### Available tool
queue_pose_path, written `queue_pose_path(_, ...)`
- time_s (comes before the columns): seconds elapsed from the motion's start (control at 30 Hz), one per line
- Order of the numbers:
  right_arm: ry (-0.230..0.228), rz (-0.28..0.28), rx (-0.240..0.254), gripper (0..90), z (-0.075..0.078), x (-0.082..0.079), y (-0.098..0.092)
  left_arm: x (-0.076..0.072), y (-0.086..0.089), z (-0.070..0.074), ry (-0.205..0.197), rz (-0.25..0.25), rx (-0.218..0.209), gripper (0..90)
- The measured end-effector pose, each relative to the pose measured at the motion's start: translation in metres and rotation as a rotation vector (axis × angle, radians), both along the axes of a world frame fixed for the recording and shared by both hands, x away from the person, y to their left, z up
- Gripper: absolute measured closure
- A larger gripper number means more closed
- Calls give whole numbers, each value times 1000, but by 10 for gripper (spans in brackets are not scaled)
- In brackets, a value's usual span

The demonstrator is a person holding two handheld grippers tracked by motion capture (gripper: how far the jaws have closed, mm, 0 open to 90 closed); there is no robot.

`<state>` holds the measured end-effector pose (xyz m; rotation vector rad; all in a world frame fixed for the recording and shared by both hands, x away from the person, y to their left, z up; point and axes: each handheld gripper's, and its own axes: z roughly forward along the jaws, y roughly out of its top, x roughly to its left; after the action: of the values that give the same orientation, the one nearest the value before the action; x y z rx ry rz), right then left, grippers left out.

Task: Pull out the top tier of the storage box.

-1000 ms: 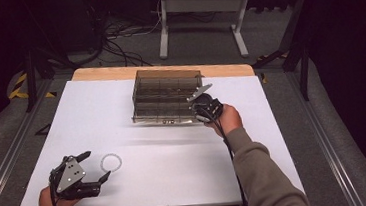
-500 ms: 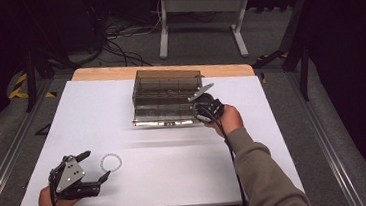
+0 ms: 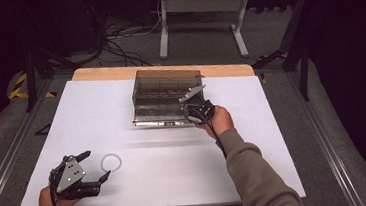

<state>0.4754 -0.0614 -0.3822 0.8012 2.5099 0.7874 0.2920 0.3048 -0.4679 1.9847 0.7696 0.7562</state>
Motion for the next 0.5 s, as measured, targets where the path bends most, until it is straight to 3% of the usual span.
queue_pose_path(0.5, -5, -23, 19, 900, -2, 2, 4, 2, -2, -1, 3, -6, 1, 125)
